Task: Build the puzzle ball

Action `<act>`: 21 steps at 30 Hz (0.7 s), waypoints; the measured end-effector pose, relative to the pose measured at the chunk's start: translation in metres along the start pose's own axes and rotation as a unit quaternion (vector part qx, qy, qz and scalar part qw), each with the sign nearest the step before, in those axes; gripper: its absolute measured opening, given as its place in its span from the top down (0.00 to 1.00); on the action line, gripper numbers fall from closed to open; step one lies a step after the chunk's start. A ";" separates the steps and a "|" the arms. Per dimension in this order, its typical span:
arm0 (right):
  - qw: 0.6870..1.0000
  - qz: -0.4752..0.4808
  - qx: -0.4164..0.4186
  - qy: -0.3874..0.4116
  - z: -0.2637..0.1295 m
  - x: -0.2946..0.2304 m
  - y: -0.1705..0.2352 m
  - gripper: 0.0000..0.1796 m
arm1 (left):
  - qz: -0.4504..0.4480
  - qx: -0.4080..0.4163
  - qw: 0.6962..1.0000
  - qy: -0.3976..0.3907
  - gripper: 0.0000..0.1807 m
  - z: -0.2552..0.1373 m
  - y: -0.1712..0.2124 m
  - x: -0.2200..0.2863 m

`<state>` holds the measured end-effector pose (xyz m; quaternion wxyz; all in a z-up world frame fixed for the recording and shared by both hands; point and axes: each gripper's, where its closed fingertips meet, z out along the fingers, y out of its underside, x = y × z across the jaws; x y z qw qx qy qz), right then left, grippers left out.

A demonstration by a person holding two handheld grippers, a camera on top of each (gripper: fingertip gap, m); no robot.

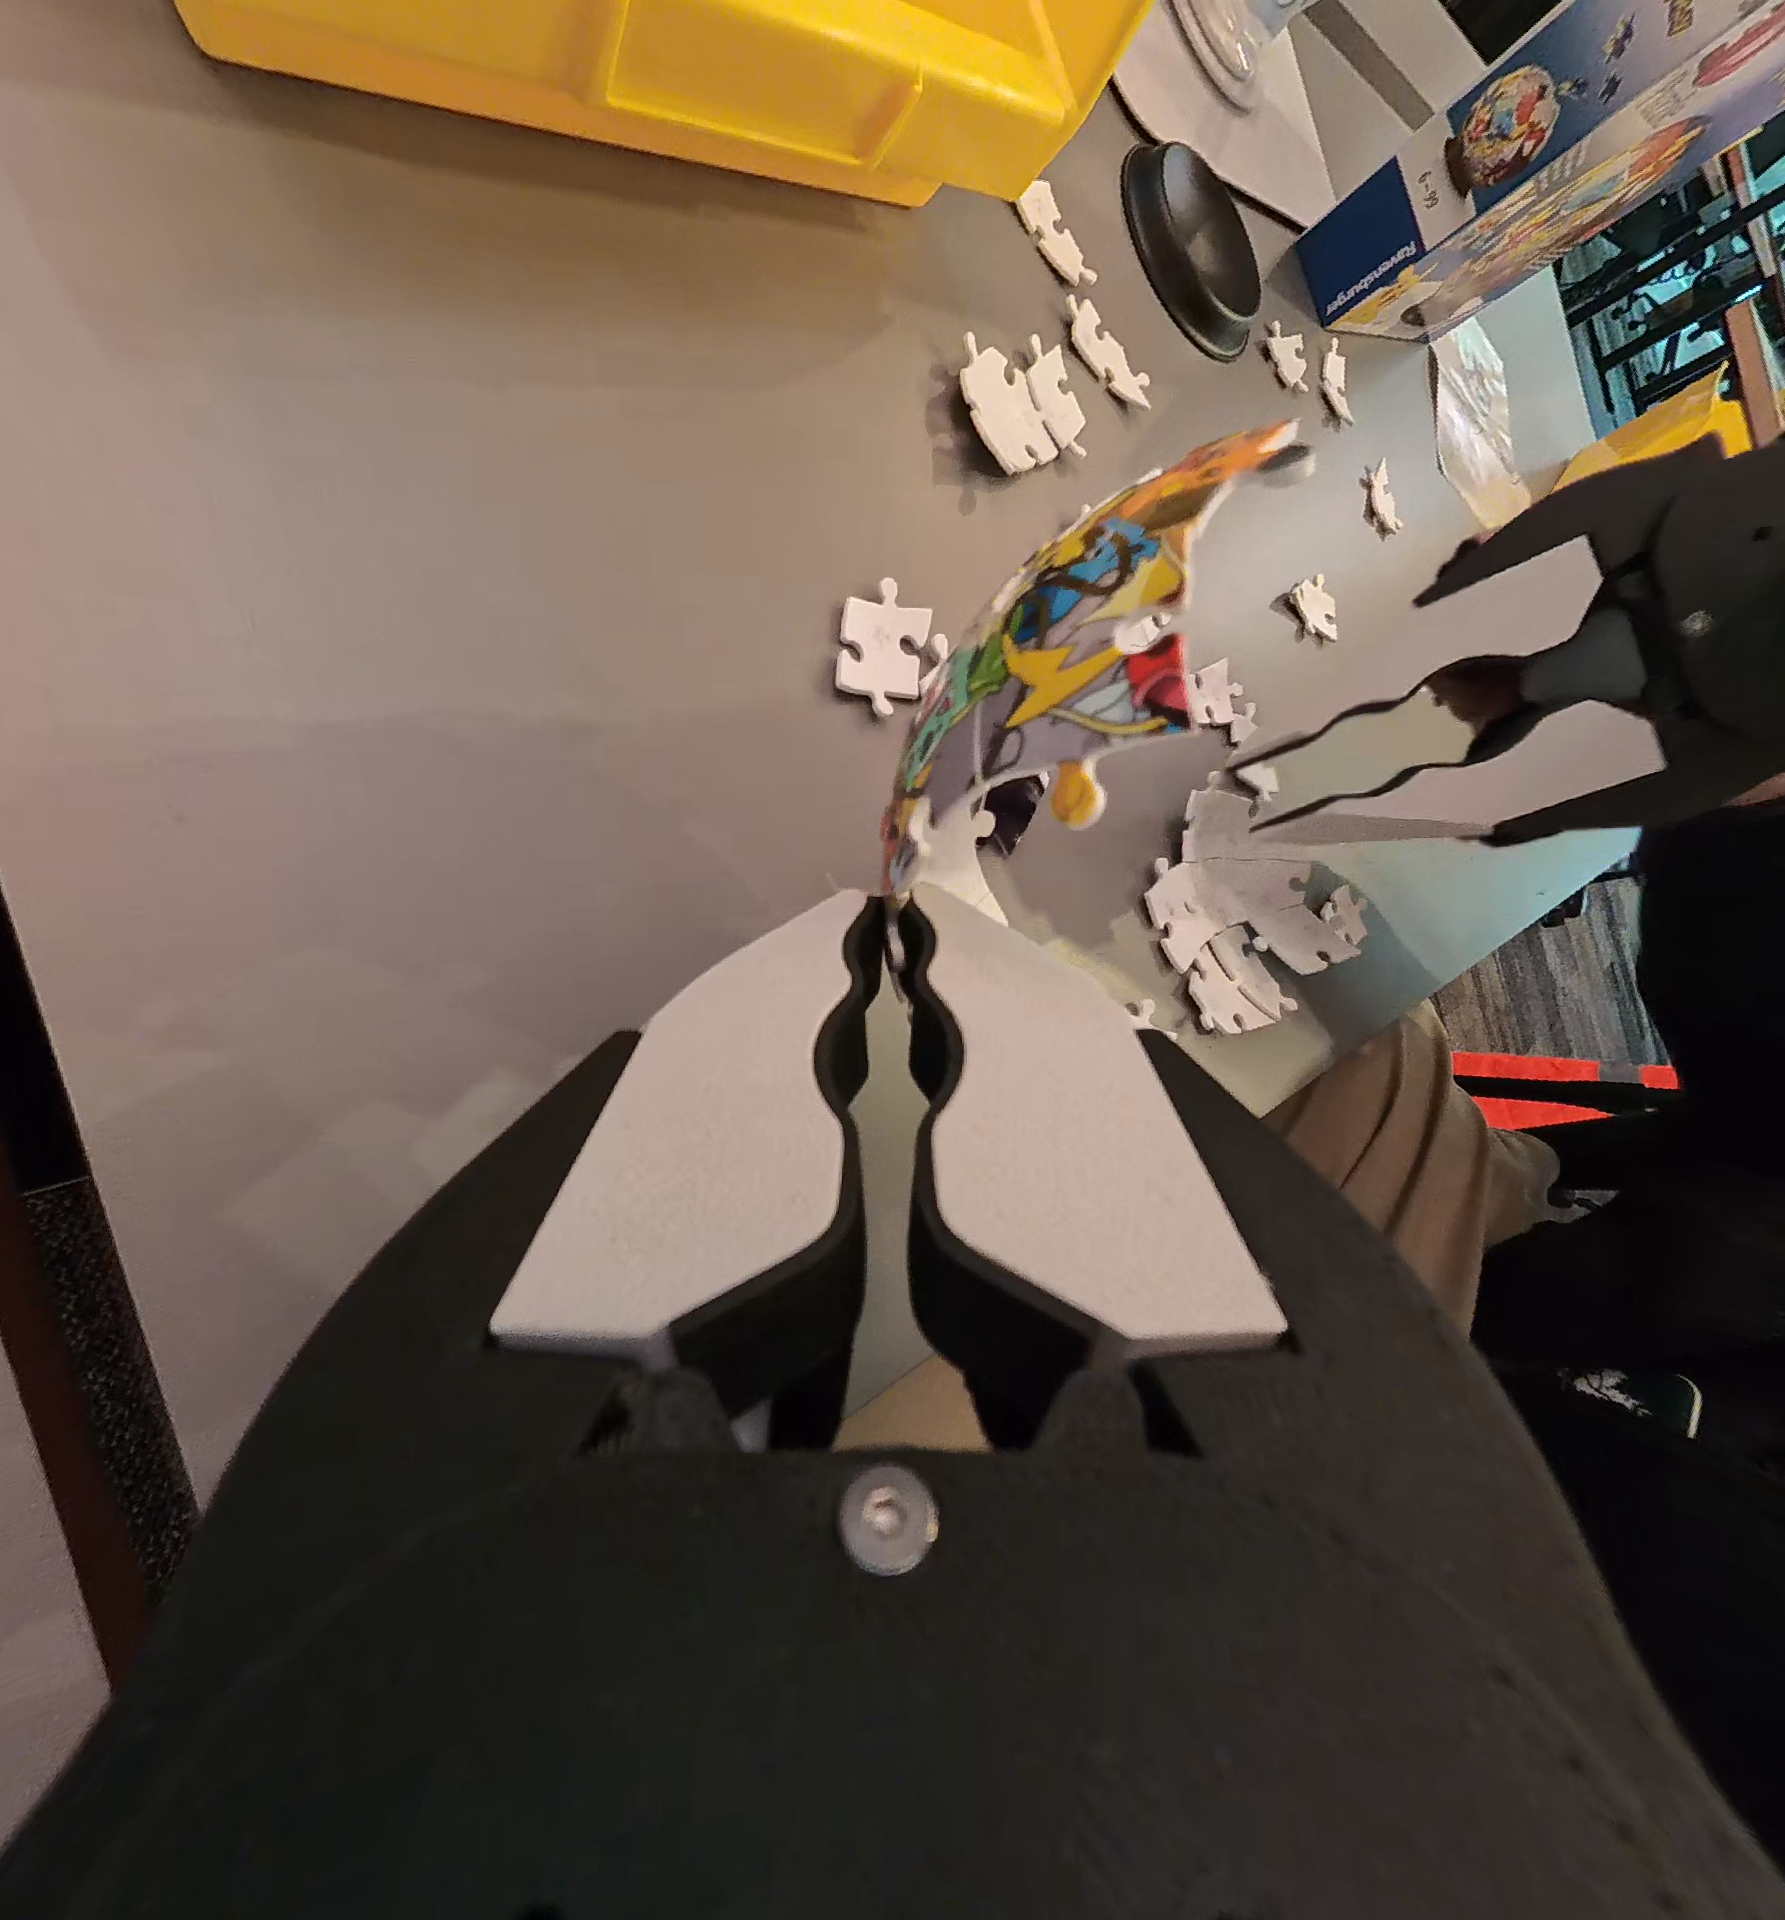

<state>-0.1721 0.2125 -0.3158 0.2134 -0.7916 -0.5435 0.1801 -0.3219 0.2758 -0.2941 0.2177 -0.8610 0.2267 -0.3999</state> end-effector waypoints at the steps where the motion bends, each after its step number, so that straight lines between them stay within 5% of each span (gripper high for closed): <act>1: 1.000 0.009 -0.003 -0.002 -0.004 0.002 0.002 0.88 | 0.000 0.000 1.000 0.000 0.99 0.000 0.000 0.000; 11: 0.991 0.122 -0.051 -0.030 -0.029 0.001 0.050 0.84 | 0.006 -0.010 1.000 -0.001 0.99 0.003 -0.001 -0.001; 21: 0.964 0.236 0.004 -0.122 -0.017 -0.033 0.051 0.85 | 0.013 -0.021 1.000 0.002 0.99 0.012 -0.003 0.005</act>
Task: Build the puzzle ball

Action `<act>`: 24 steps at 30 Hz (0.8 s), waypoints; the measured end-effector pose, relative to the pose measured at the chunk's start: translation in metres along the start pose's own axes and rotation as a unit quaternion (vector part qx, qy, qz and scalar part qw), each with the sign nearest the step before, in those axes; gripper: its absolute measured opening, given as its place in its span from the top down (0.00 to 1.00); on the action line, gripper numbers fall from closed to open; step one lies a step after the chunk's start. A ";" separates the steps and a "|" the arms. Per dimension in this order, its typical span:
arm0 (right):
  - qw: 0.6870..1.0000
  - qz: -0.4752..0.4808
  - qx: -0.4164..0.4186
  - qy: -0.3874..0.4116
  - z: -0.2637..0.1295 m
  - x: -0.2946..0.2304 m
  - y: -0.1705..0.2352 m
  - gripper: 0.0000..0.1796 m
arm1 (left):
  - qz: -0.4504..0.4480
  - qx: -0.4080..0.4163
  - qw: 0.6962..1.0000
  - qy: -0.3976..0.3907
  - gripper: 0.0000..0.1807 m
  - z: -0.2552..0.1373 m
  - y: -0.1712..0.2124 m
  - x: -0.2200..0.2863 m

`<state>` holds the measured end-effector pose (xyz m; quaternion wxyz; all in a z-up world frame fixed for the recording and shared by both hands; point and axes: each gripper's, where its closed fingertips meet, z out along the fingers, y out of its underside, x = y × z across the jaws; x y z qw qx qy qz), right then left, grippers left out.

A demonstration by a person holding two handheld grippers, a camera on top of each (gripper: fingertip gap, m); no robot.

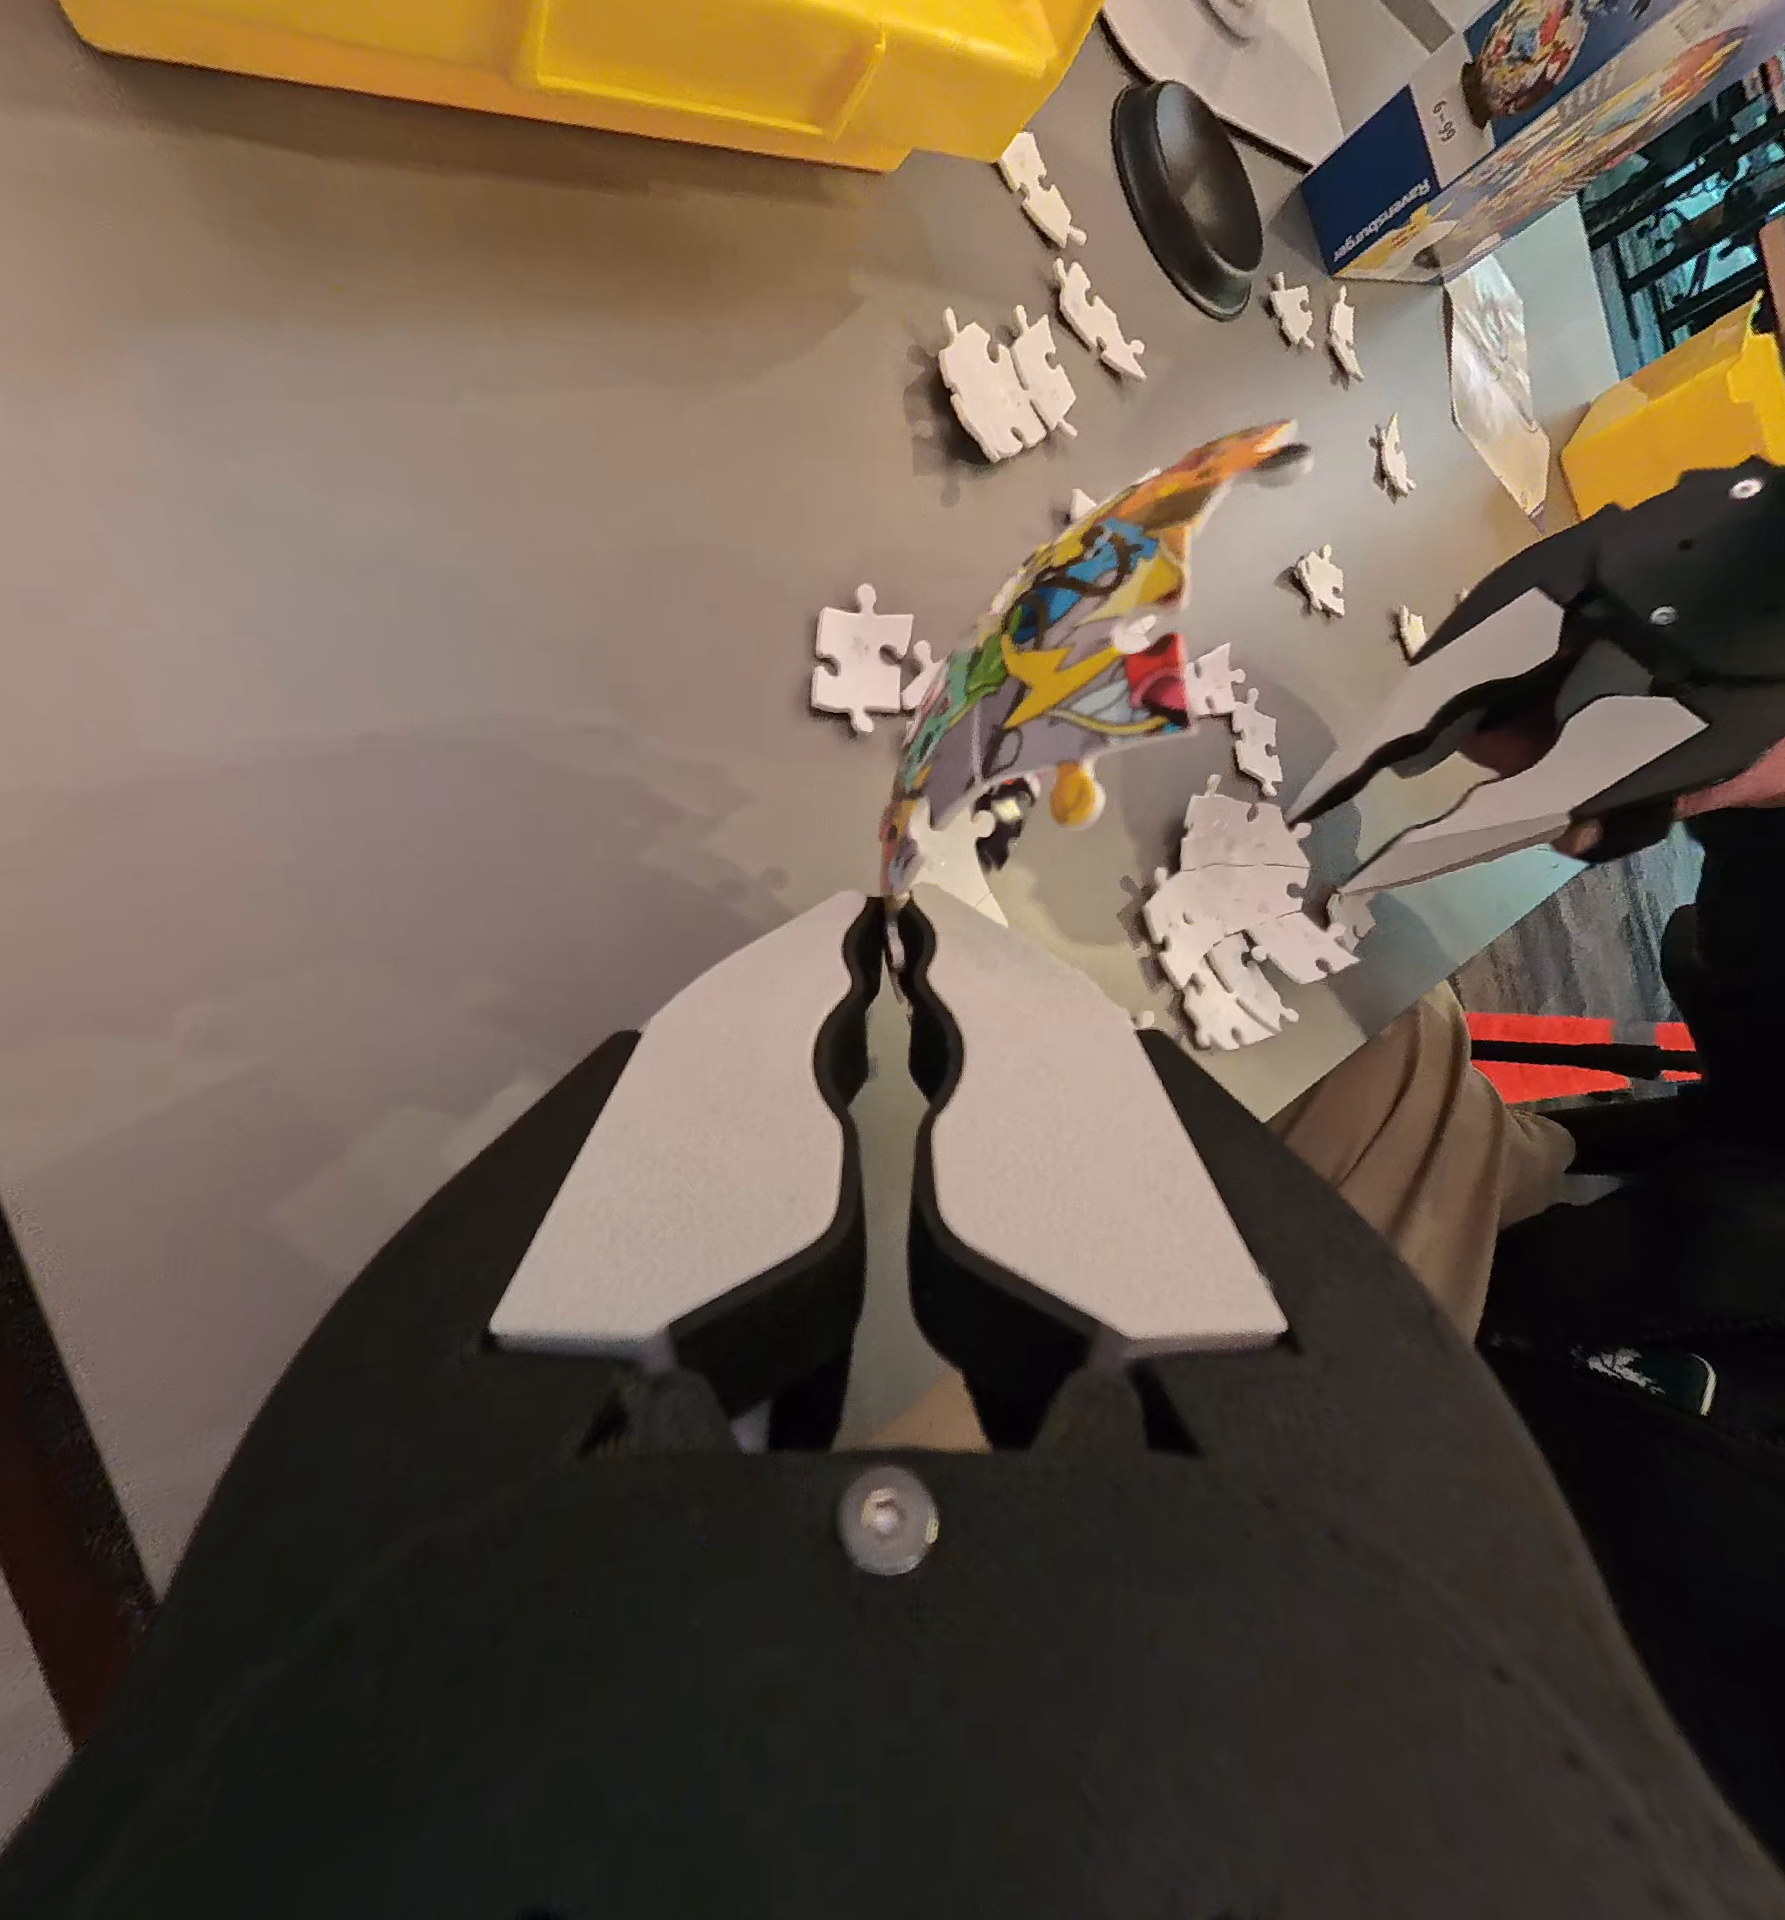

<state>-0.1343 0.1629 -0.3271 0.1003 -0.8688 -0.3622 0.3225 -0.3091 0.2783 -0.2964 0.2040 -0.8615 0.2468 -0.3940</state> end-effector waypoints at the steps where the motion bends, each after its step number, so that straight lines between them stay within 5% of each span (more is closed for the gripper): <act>1: 1.000 0.007 0.001 -0.002 0.003 0.001 0.001 0.85 | 0.002 0.000 1.000 0.001 0.99 0.001 -0.001 0.001; 15: 0.996 0.036 0.058 -0.053 0.005 -0.002 -0.010 0.99 | 0.008 -0.005 1.000 0.006 0.99 0.006 -0.004 0.005; 24: 0.995 0.037 0.070 -0.068 -0.009 0.002 -0.007 1.00 | 0.010 -0.005 1.000 0.006 0.99 0.005 -0.004 0.005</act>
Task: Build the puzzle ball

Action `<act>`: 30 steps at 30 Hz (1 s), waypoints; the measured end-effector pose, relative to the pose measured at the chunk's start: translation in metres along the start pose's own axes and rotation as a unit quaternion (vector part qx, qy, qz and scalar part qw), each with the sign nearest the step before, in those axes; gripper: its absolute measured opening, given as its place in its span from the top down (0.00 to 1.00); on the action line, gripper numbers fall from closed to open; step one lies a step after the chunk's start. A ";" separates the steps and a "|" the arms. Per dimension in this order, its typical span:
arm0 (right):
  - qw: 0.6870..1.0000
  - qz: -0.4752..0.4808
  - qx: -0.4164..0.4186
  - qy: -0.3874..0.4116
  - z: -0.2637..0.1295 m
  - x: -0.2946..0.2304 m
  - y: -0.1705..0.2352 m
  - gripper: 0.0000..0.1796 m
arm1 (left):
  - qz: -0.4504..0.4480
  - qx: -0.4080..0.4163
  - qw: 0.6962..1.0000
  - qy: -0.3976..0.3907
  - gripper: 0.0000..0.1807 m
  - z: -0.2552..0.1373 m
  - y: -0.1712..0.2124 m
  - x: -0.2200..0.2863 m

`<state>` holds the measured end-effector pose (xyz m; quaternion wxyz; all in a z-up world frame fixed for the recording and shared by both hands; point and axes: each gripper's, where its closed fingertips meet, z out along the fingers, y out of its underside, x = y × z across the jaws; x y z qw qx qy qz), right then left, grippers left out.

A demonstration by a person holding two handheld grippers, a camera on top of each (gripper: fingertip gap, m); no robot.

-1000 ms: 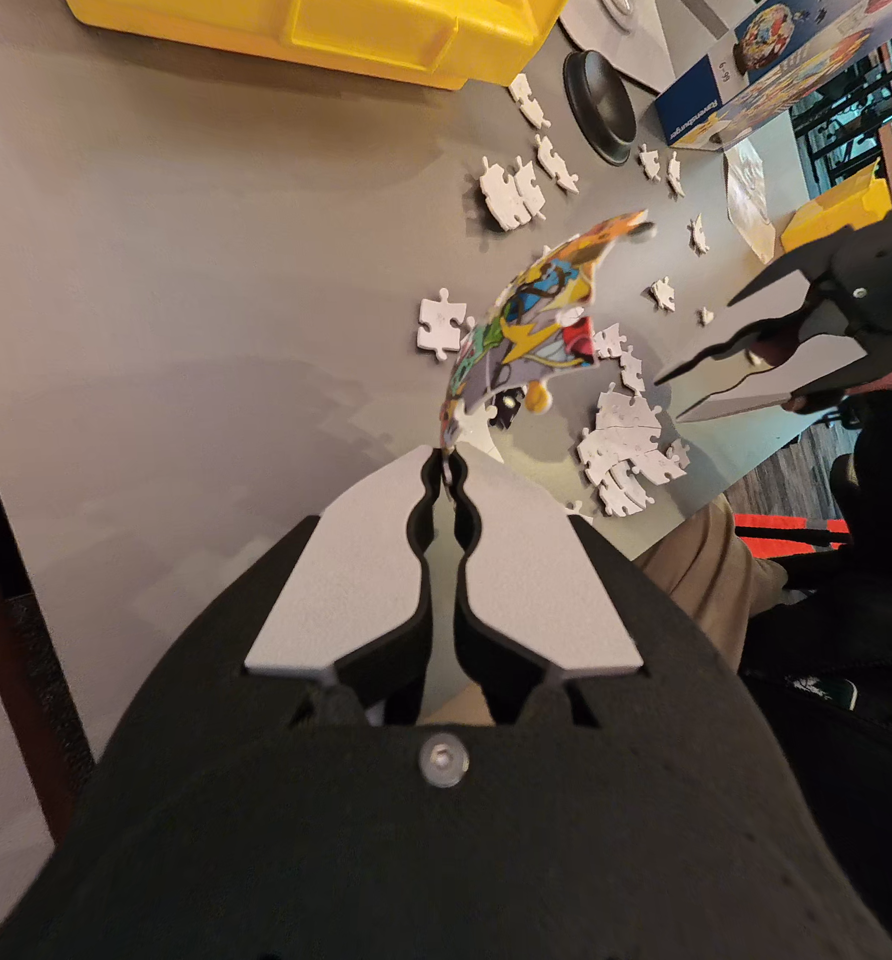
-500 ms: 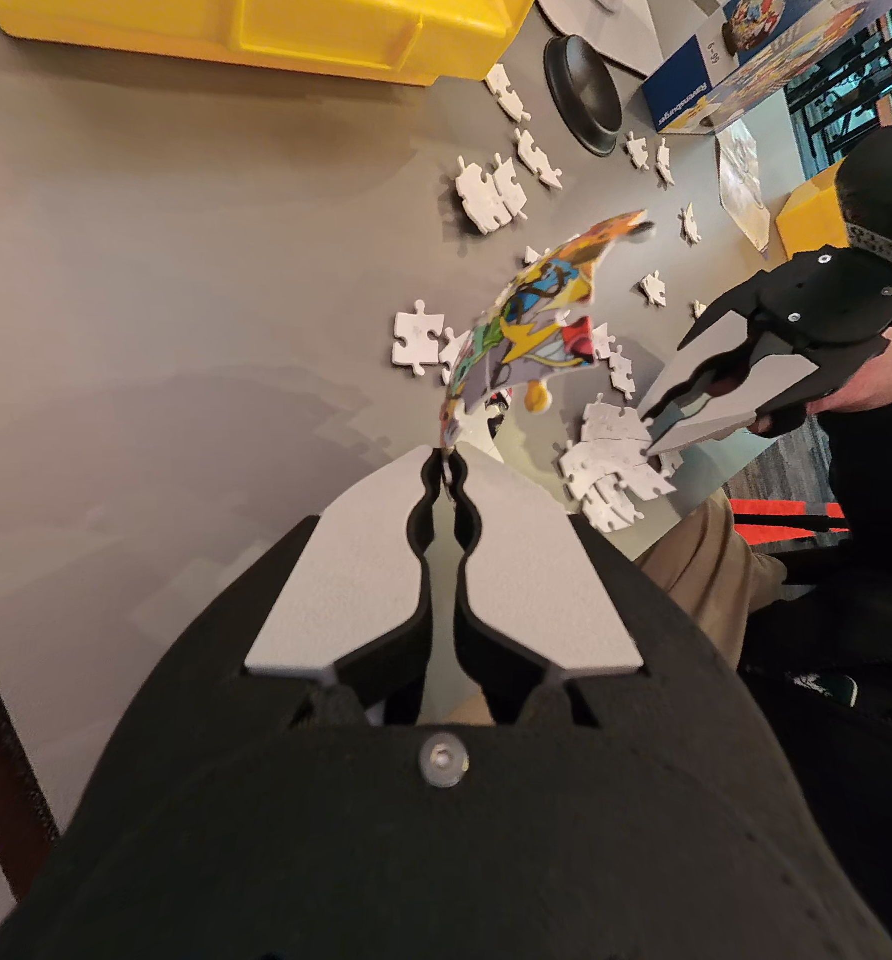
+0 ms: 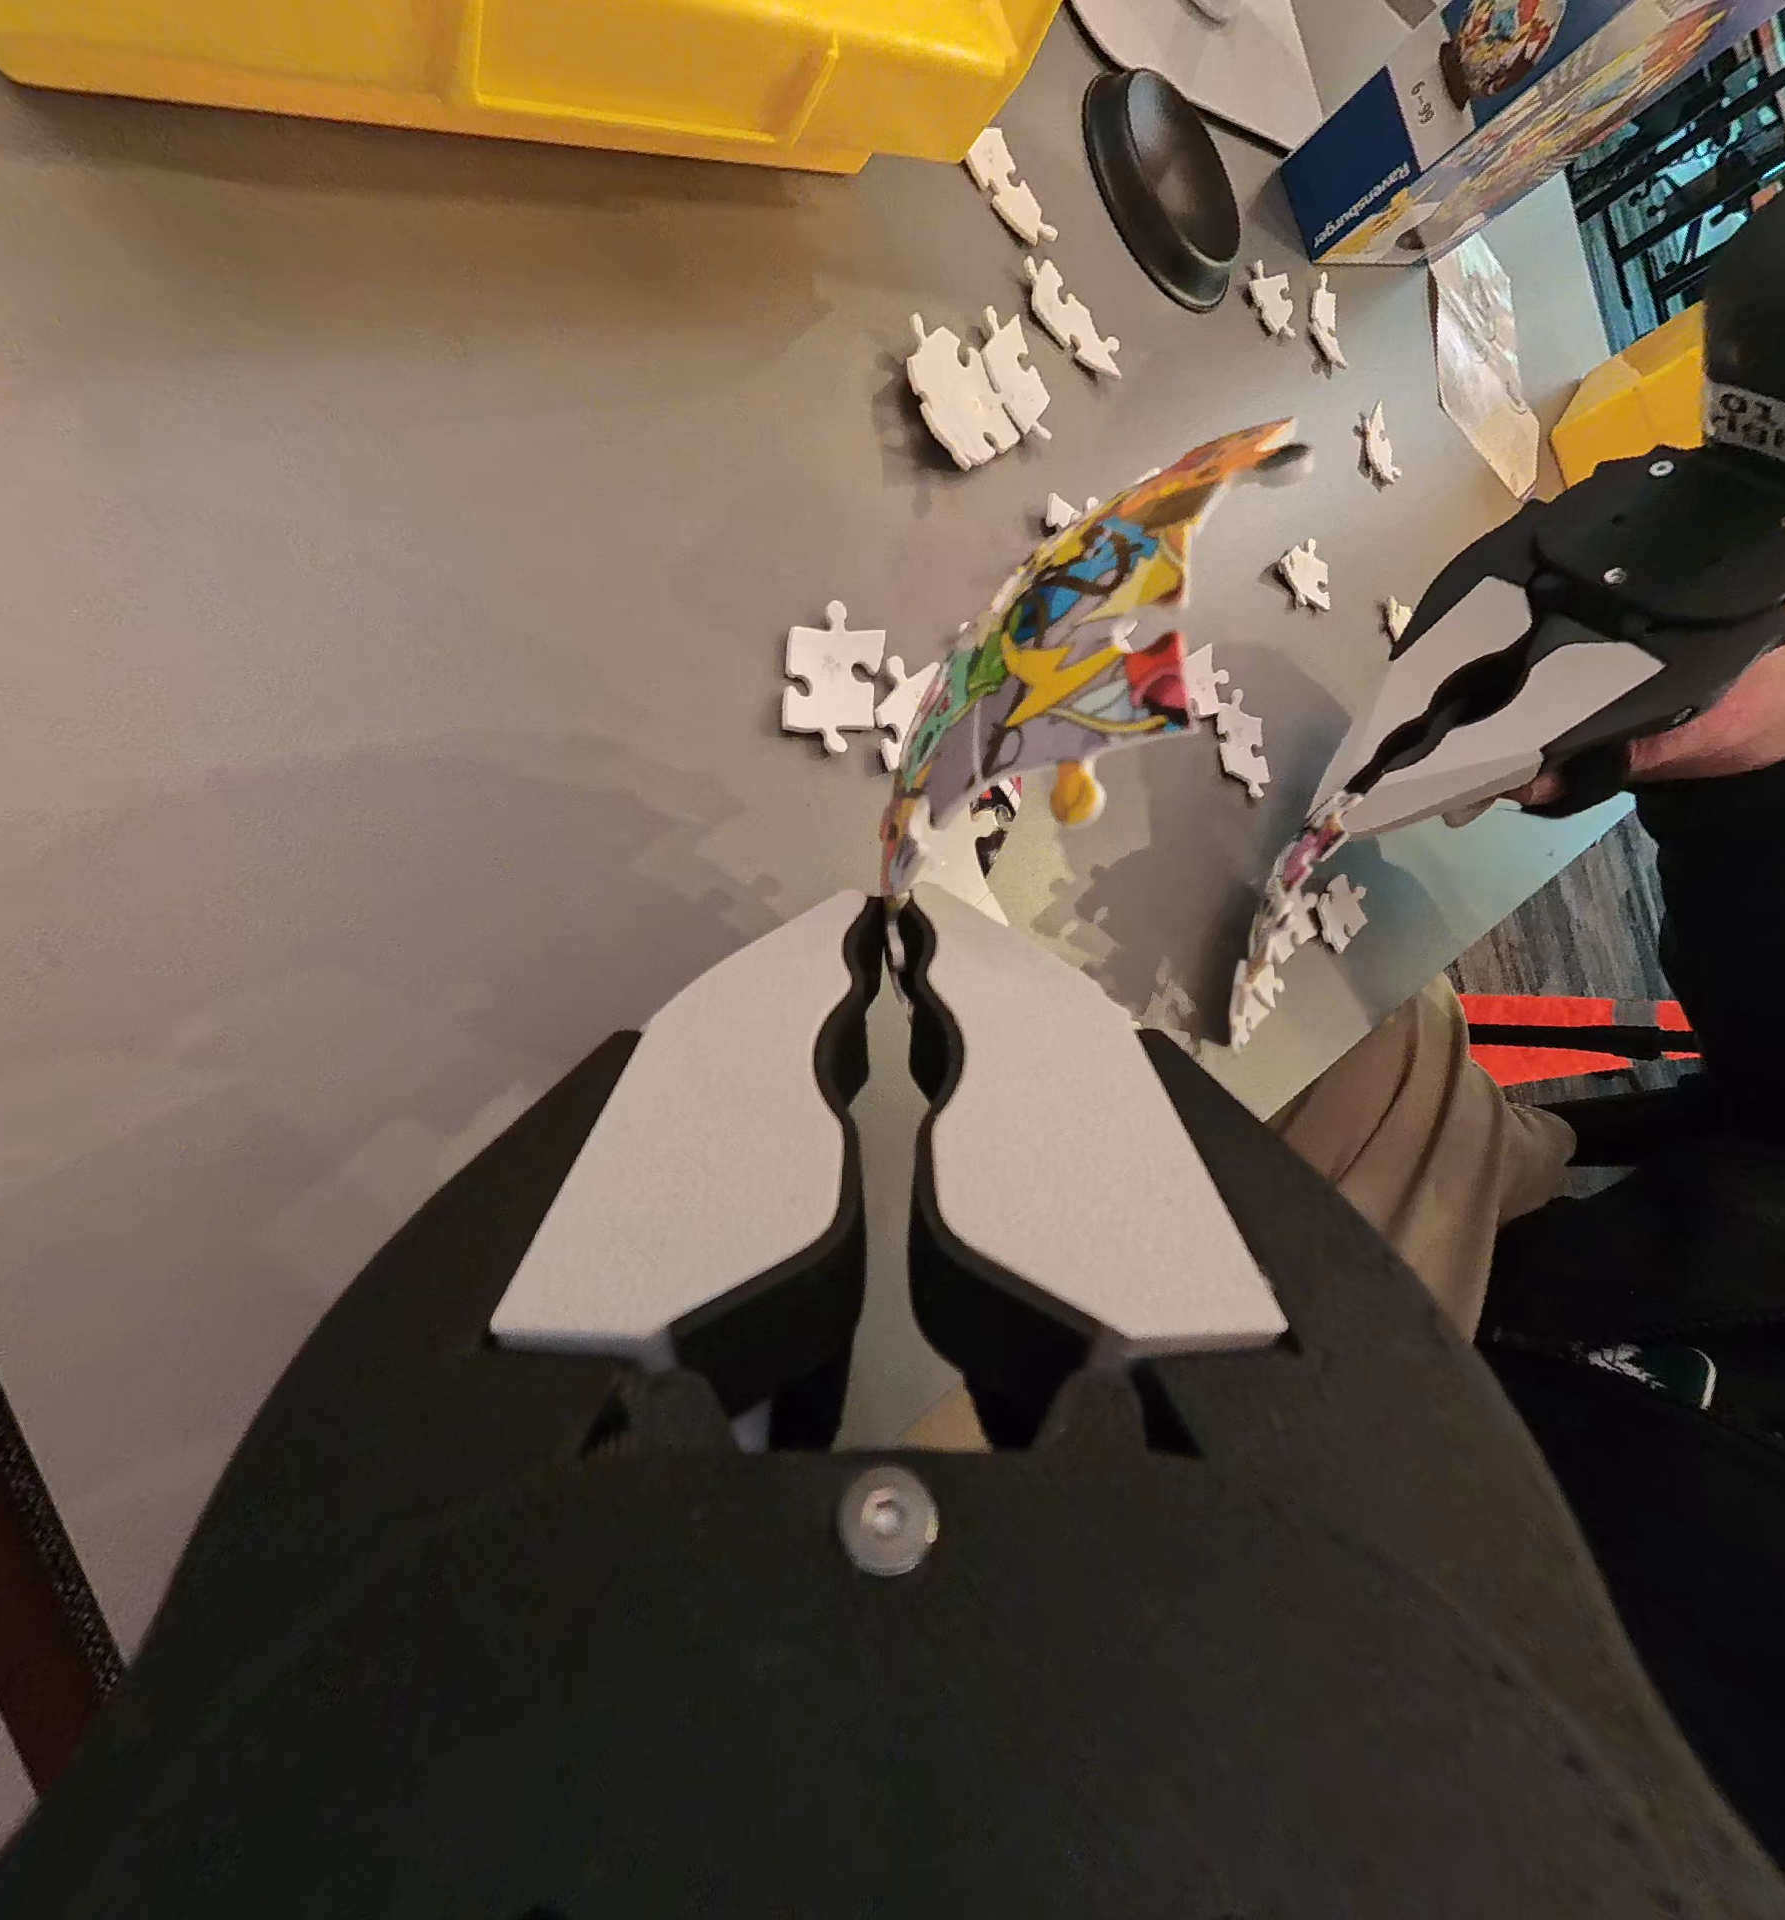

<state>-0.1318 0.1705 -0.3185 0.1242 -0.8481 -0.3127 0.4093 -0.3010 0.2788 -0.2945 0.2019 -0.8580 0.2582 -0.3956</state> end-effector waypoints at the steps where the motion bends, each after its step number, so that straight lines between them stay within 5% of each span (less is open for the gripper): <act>1: 1.000 -0.001 0.002 -0.002 -0.001 0.000 -0.001 1.00 | 0.000 0.000 1.000 0.000 0.99 0.000 0.000 0.000; 30: 0.999 -0.038 -0.026 0.017 0.011 0.000 -0.007 1.00 | -0.013 0.024 1.000 -0.007 0.99 -0.012 0.008 -0.005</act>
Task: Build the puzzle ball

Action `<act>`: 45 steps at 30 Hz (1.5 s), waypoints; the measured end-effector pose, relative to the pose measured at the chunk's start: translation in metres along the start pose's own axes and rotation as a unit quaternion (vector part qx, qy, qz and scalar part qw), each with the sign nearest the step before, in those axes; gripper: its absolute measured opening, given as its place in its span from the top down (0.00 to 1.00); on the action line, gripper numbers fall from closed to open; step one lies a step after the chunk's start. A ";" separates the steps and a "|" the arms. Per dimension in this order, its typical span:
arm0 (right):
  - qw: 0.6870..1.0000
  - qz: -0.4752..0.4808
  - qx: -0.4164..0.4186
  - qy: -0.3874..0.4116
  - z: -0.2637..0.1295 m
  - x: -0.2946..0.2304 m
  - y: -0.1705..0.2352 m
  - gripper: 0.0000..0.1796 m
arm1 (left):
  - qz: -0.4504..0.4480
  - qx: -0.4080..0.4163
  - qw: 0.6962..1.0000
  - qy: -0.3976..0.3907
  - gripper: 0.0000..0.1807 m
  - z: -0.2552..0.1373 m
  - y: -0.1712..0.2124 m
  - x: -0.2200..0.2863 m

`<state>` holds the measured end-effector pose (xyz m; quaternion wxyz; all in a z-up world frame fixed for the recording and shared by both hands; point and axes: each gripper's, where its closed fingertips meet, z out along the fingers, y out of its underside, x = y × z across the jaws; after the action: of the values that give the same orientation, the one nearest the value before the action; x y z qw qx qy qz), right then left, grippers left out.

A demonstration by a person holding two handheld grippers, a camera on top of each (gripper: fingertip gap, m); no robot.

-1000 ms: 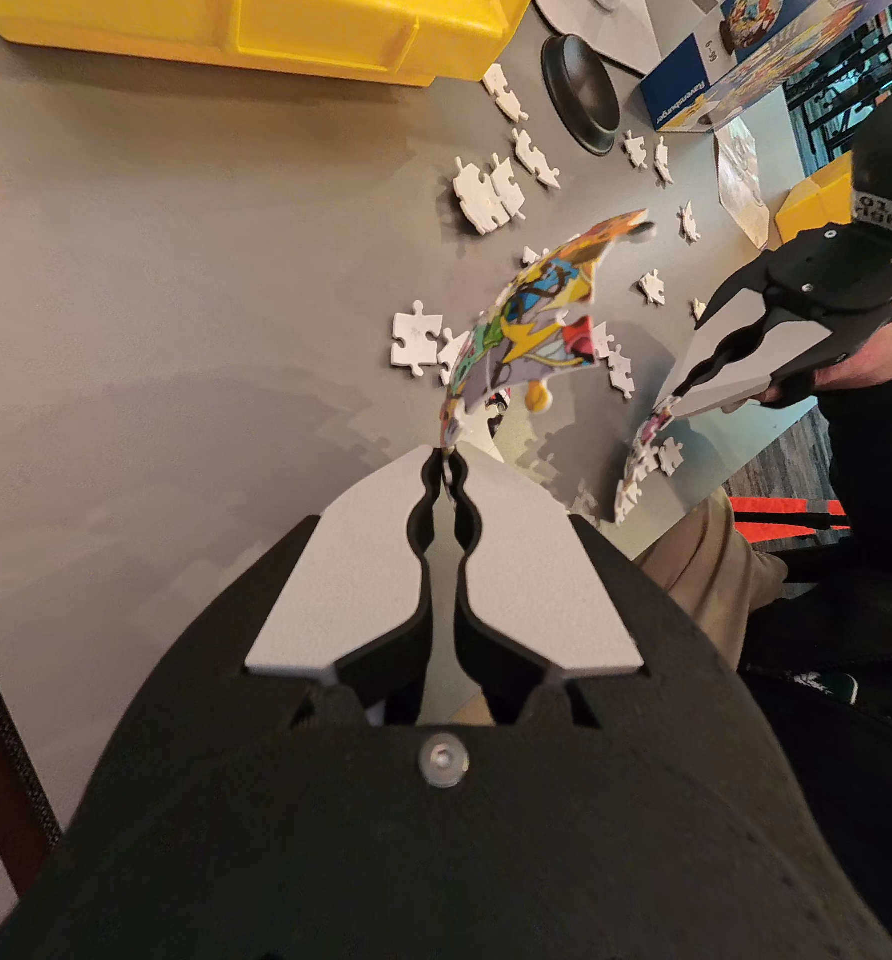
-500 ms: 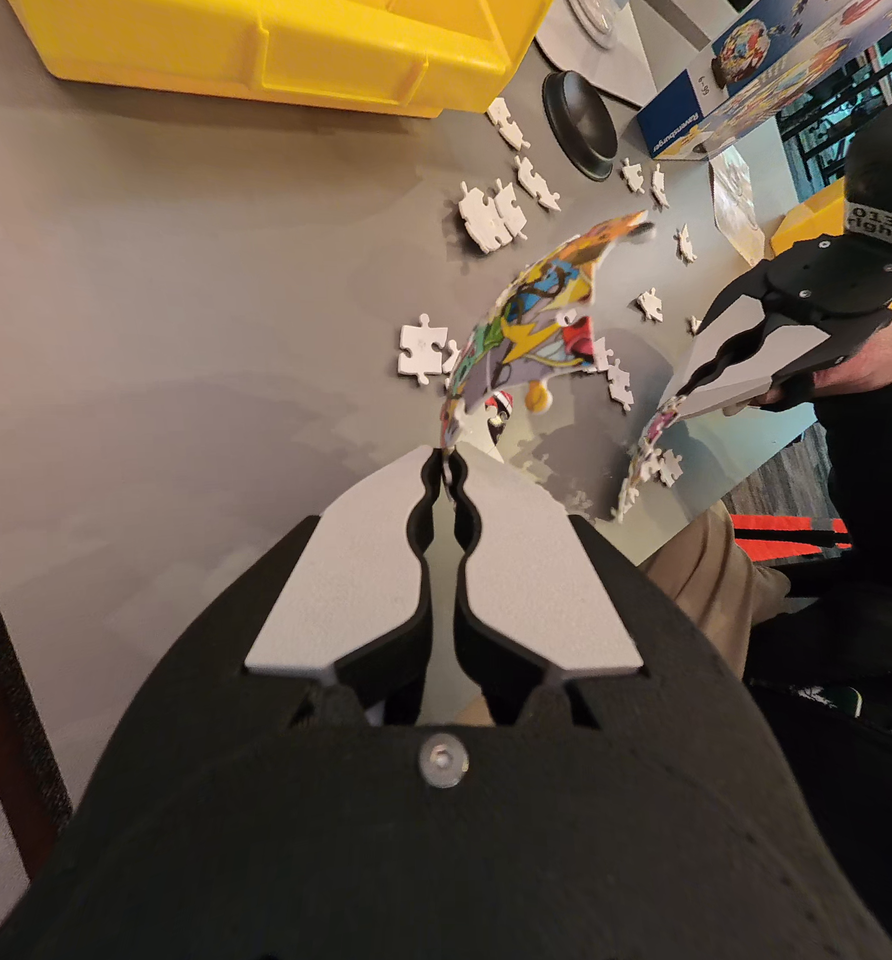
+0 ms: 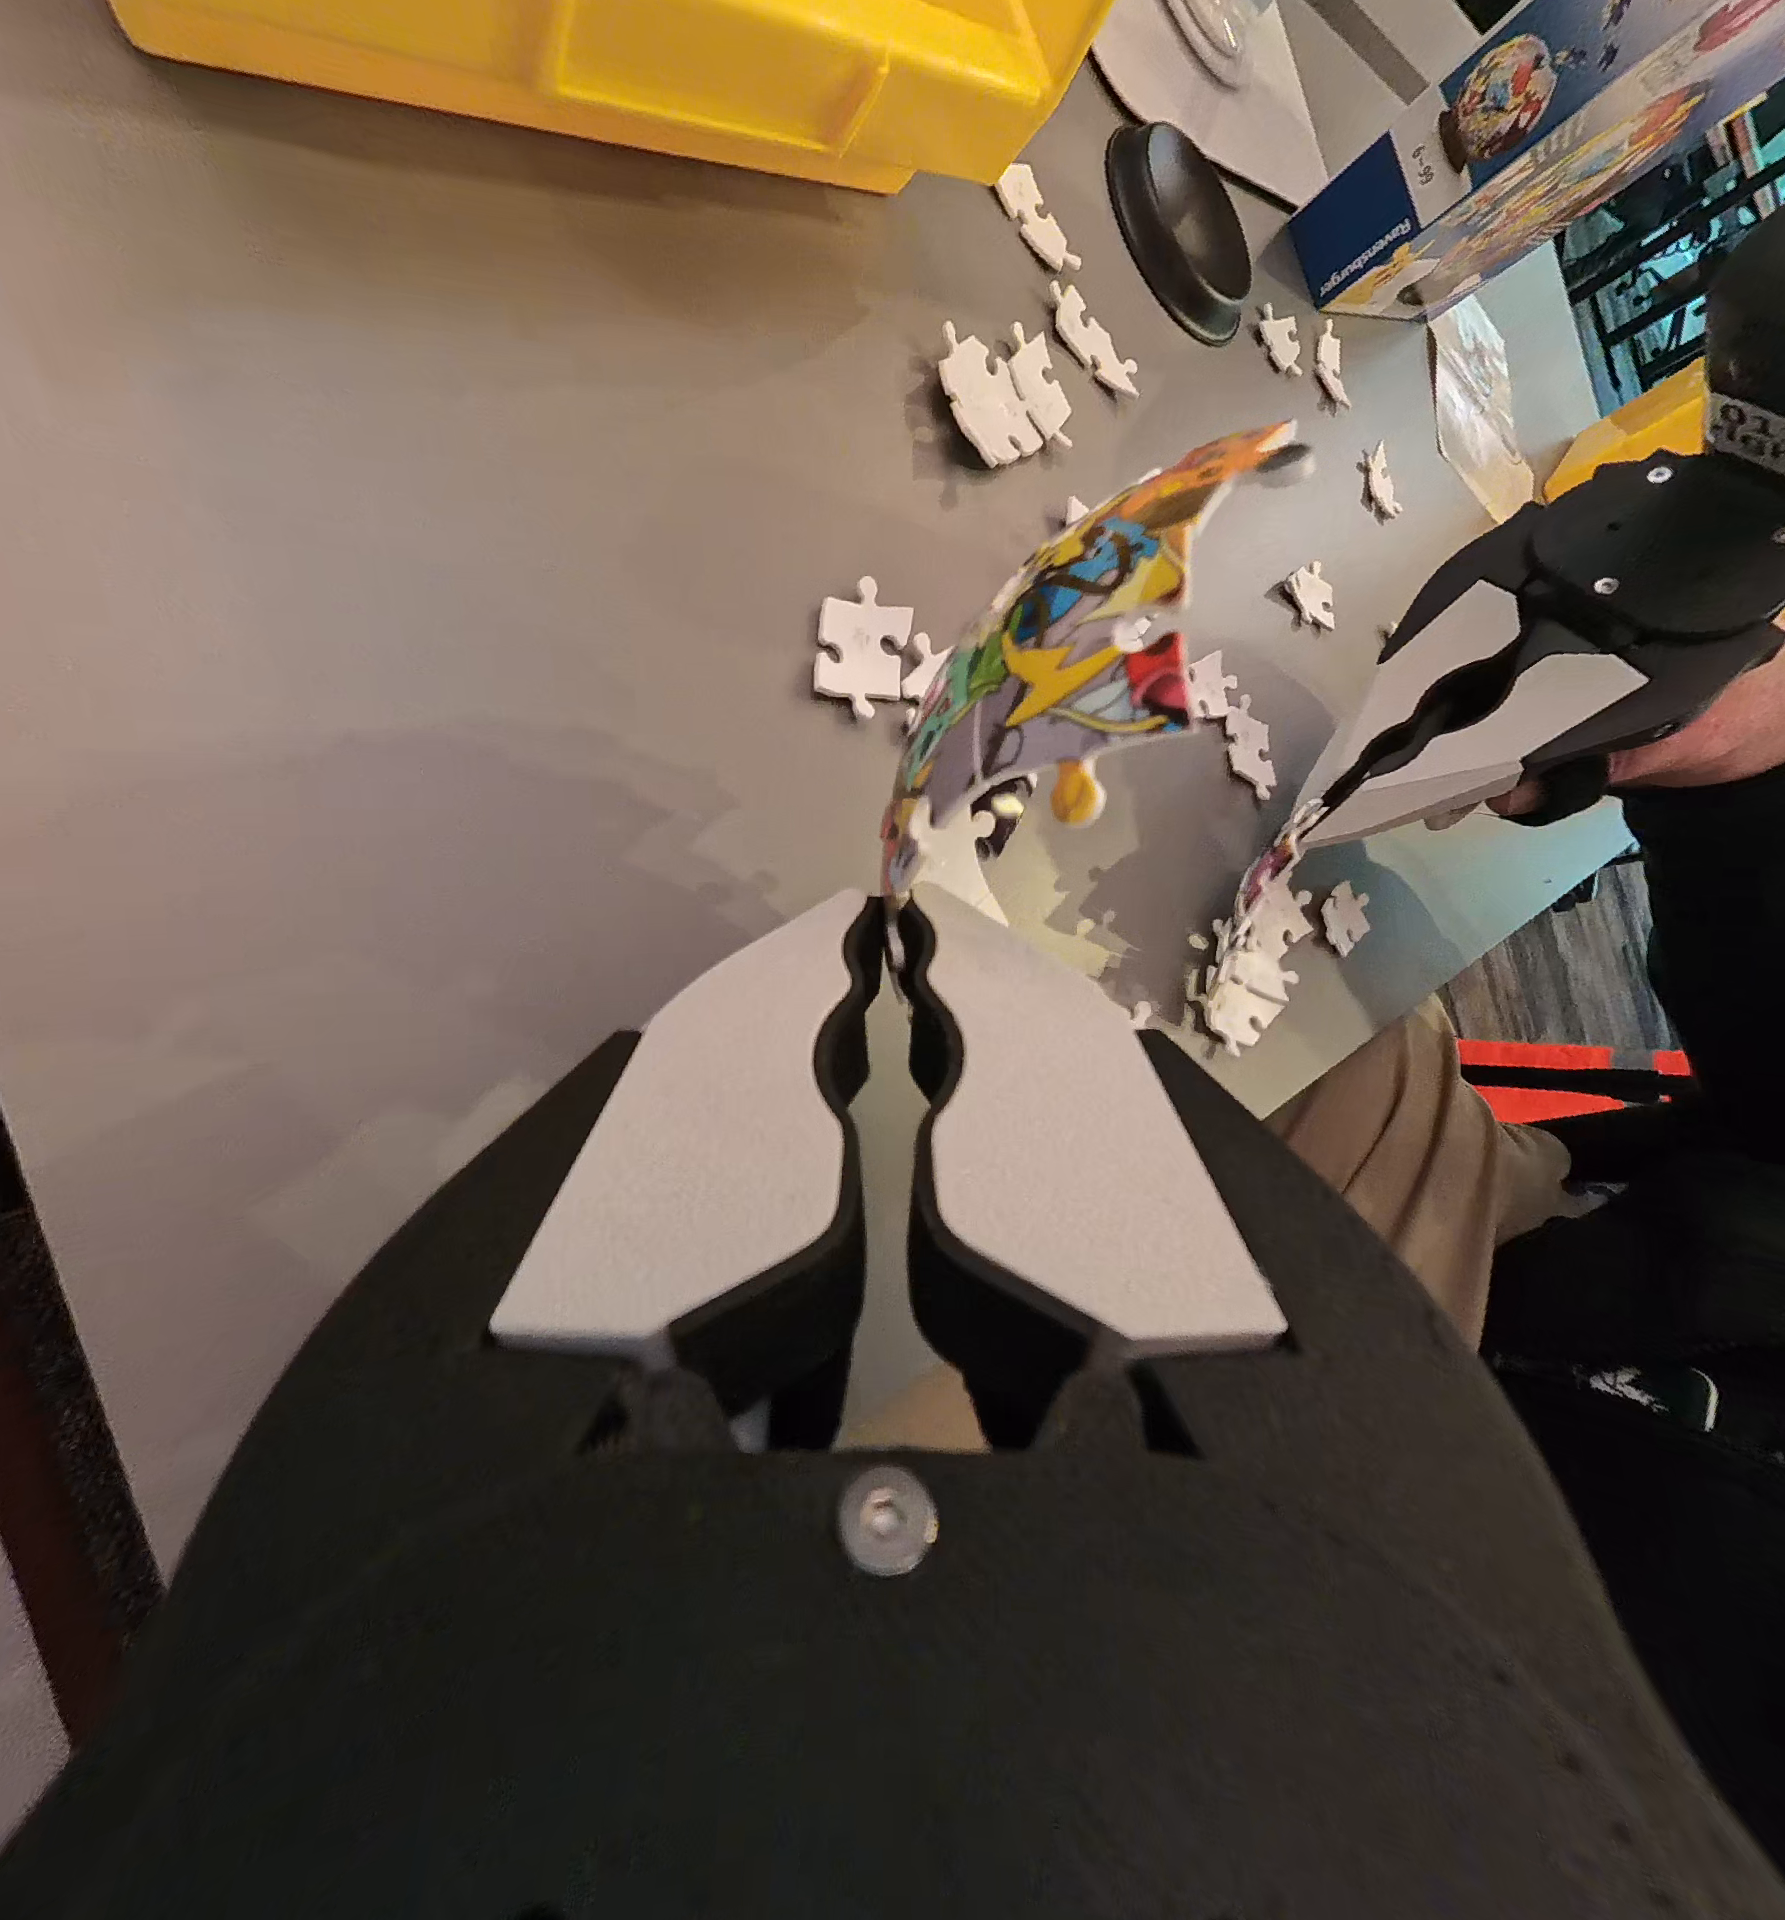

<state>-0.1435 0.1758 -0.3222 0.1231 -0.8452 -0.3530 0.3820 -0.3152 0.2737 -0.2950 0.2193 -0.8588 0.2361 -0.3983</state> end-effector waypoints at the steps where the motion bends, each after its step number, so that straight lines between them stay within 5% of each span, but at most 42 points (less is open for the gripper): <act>1: 1.000 -0.002 -0.002 -0.002 0.001 -0.001 0.000 1.00 | 0.000 0.001 1.000 0.000 0.99 -0.001 0.000 0.000; 17: 1.000 -0.001 0.013 0.003 -0.021 0.007 -0.008 0.91 | -0.007 0.002 1.000 -0.003 0.99 -0.005 0.008 -0.003; 27: 0.998 0.013 -0.050 -0.020 -0.005 -0.003 0.013 0.87 | -0.006 0.000 1.000 0.000 0.99 -0.003 0.008 -0.003; 45: 0.999 0.025 0.000 -0.031 0.012 -0.004 -0.007 1.00 | -0.016 0.011 1.000 -0.001 0.99 -0.001 0.009 -0.005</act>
<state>-0.1573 0.1776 -0.3250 0.1025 -0.8414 -0.3359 0.4107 -0.3206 0.2695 -0.3024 0.2224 -0.8604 0.2178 -0.4035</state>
